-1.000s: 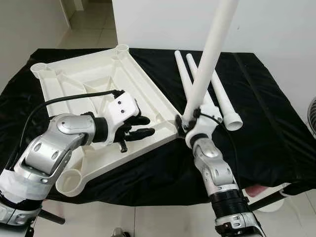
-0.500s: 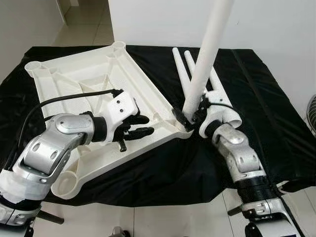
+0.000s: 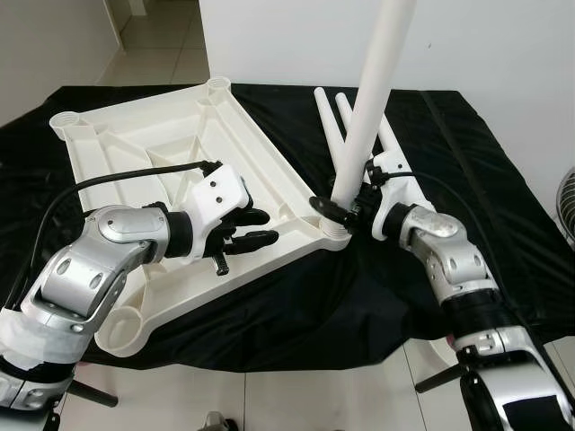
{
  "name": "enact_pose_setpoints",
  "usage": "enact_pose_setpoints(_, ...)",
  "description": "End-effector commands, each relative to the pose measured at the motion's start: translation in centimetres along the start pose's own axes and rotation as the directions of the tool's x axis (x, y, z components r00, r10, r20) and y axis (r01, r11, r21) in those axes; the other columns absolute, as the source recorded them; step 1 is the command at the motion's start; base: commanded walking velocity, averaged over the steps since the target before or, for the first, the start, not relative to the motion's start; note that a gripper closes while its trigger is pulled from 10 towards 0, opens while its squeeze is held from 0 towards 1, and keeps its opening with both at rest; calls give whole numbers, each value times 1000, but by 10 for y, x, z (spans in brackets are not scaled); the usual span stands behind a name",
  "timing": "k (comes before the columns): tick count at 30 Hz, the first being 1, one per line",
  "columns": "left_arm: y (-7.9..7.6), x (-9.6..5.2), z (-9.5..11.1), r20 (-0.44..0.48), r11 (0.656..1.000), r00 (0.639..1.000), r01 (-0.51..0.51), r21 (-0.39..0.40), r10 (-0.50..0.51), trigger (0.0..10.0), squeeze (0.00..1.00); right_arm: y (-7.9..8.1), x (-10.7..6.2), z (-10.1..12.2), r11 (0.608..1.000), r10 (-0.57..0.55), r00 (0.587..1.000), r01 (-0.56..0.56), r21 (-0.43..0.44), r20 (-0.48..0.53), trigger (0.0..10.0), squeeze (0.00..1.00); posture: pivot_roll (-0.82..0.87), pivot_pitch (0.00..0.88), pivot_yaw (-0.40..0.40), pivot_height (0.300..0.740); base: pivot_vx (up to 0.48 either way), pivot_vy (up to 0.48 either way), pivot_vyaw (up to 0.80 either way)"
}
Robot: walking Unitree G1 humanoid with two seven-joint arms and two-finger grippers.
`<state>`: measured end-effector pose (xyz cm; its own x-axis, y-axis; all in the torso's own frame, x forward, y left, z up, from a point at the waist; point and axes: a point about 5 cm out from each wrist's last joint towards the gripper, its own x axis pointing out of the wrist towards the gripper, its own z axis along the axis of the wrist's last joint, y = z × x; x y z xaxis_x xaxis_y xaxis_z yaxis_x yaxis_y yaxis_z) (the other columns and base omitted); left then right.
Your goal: Building children table
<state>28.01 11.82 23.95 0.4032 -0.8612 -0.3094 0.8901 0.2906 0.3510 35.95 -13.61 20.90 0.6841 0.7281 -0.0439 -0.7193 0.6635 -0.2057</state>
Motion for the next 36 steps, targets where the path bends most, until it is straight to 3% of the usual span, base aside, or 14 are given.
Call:
enact_pose_setpoints(1,-2,-3,1,5,1000,1000,8,0,-8,10000,0,4,3,-9,999,16,999,-14,46,-31,0,0,40,128,31,740,0,0,0)
enact_pose_setpoints(11,-3,-3,1,6,1000,1000,9,-5,-9,10000,0,3,7,-34,939,-321,936,334,82,-145,0,0,38,133,30,740,0,0,0)
enact_pose_setpoints(13,-4,-2,1,7,1000,1000,12,-8,-12,10000,0,2,5,-42,858,-479,857,503,106,-190,0,0,33,134,33,740,0,0,0)
enact_pose_setpoints(14,-4,-2,1,8,1000,1000,16,-10,-16,10000,0,11,6,-44,778,-590,785,615,124,-189,0,0,26,136,37,740,0,0,0)
enact_pose_setpoints(18,-4,-1,1,10,1000,1000,20,-10,-20,10000,0,19,7,-43,738,-639,747,662,126,-182,0,0,23,135,38,740,0,0,0)
enact_pose_setpoints(19,-4,-1,1,10,1000,1000,21,-10,-21,10000,0,21,7,-43,706,-671,718,695,136,-186,0,0,23,135,38,740,0,0,0)
enact_pose_setpoints(20,-4,0,1,11,1000,1000,21,-10,-21,10000,0,27,7,-44,622,-744,638,770,143,-197,0,0,23,135,38,740,0,0,0)
enact_pose_setpoints(21,-4,0,1,12,1000,1000,21,-10,-21,10000,0,29,7,-44,600,-760,618,786,147,-202,0,0,23,135,38,740,0,0,0)
enact_pose_setpoints(28,-4,0,1,13,1000,1000,21,-12,-20,10000,0,35,11,-44,567,-781,588,809,156,-209,0,0,26,135,35,740,0,0,0)
enact_pose_setpoints(29,-4,-1,1,13,1000,1000,19,-13,-19,10000,0,36,13,-43,587,-770,607,794,155,-194,2157,0,28,136,33,740,0,0,0)
enact_pose_setpoints(31,-5,-1,1,12,1000,1000,17,-14,-17,10000,0,39,17,-35,627,-752,644,765,149,-143,10000,0,29,136,31,740,0,0,0)
enact_pose_setpoints(32,-5,-1,1,12,1000,1000,17,-14,-17,10000,0,39,17,-35,627,-752,644,765,149,-143,10000,0,29,136,31,740,0,0,0)
enact_pose_setpoints(33,-5,-2,1,11,1000,1000,16,-14,-16,10000,0,40,19,-31,662,-725,680,732,161,-110,10000,1000,29,136,31,740,0,0,0)
enact_pose_setpoints(36,-5,-1,0,11,1000,1000,14,-15,-14,10000,0,43,21,-22,721,-672,739,668,187,-47,10000,1000,27,134,28,740,0,0,0)
